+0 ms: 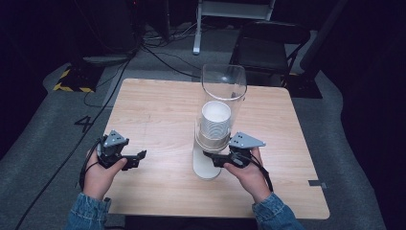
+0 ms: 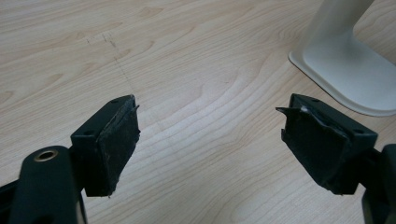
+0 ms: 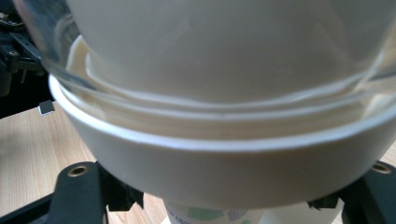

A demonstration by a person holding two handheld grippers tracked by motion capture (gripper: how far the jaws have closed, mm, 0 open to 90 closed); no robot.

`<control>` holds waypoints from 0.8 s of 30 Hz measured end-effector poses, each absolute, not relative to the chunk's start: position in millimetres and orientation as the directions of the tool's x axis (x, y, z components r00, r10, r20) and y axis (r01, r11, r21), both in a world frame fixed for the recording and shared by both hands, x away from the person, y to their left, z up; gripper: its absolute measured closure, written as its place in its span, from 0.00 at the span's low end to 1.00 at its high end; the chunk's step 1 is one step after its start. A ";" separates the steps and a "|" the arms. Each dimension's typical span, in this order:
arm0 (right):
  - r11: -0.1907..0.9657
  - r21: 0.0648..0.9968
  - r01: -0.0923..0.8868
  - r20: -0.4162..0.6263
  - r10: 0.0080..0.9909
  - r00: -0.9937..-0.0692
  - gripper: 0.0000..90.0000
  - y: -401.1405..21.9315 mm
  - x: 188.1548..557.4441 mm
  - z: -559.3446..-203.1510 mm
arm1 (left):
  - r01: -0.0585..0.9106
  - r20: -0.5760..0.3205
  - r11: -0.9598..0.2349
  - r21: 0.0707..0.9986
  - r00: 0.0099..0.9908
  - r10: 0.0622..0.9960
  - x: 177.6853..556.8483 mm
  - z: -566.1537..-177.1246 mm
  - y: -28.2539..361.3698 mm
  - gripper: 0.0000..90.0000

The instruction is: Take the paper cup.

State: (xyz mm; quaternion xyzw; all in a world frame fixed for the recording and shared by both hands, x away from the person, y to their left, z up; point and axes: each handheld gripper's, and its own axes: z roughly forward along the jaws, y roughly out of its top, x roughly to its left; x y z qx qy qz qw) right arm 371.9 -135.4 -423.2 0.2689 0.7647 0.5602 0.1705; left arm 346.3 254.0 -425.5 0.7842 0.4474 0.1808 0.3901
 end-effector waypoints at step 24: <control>0.201 0.955 0.218 0.052 0.610 -0.791 0.34 -135.9 368.4 -429.7 | 0.561 -0.064 -0.299 0.772 0.537 0.841 346.4 -427.1 253.4 0.21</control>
